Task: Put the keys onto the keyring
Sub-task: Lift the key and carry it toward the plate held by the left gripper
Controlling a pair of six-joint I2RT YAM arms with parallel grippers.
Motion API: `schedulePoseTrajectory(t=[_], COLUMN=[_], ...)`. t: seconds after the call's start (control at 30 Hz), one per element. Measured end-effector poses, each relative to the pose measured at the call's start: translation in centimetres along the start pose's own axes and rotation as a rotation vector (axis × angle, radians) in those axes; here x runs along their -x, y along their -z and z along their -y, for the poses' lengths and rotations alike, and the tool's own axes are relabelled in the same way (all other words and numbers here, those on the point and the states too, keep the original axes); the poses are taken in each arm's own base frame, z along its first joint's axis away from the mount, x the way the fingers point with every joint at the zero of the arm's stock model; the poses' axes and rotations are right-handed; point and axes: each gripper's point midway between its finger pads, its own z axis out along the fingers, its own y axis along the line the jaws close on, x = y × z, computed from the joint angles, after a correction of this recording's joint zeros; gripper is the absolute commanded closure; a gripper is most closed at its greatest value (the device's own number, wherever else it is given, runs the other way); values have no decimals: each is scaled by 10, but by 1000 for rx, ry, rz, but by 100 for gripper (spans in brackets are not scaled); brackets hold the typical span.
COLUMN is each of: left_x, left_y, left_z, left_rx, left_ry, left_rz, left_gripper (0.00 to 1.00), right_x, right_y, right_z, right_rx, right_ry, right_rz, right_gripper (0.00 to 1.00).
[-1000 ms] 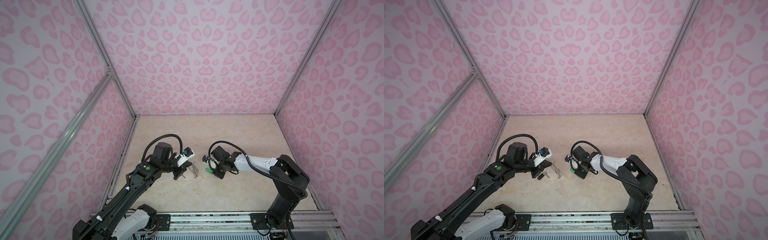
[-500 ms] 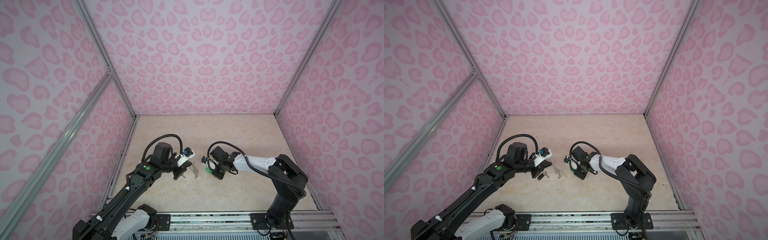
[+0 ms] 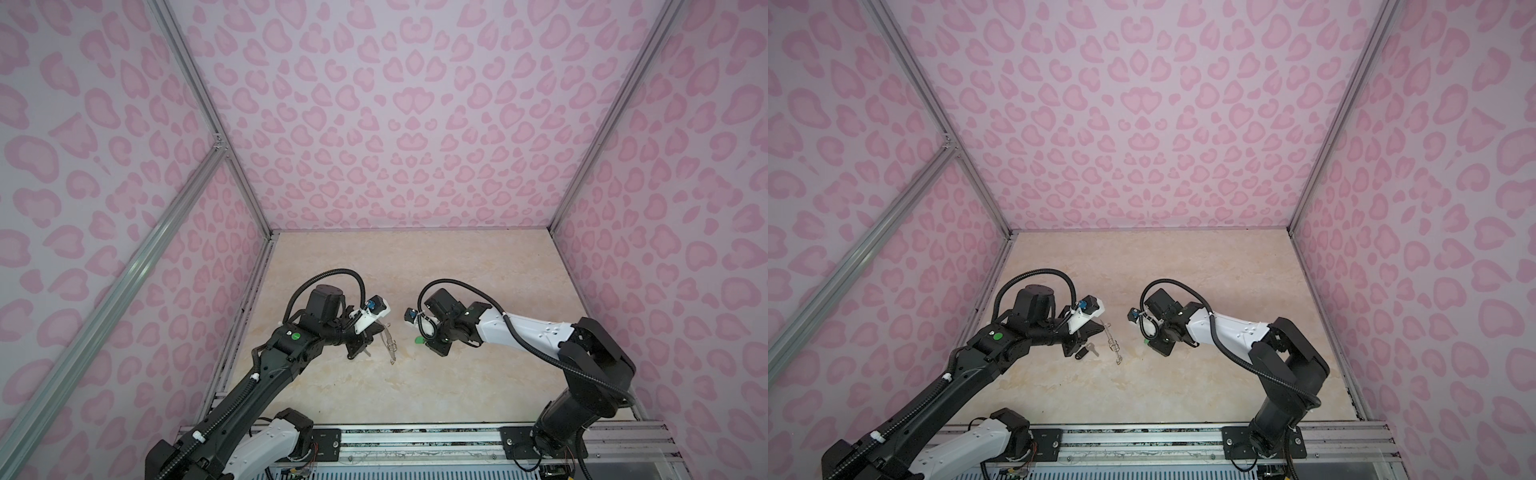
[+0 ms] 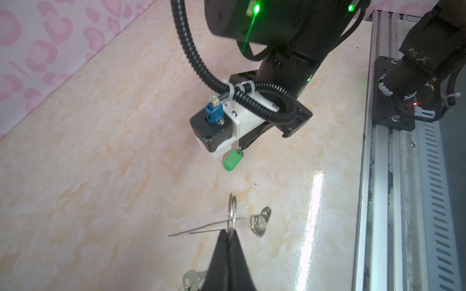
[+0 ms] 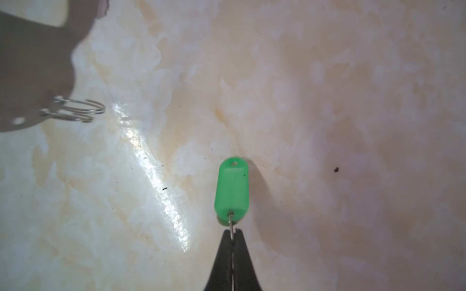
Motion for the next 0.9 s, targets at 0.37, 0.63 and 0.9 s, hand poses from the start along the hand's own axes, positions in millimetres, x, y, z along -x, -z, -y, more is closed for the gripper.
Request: schedulePoseTrajectory(t=[0.37, 0.63, 0.9], left_x=[12, 21, 37], left_y=[-7, -10, -17], left_z=[13, 25, 30], left_rx=[-96, -137, -211], left_ry=[-39, -174, -240], left_rz=[29, 44, 59], left_gripper=[96, 97, 96], right_x=[22, 34, 41], right_y=[60, 95, 120], right_z=[-8, -25, -36], right_rx=[-34, -40, -64], right_ry=[172, 289, 371], right_rz=[198, 363, 523], right_gripper=[100, 100, 100])
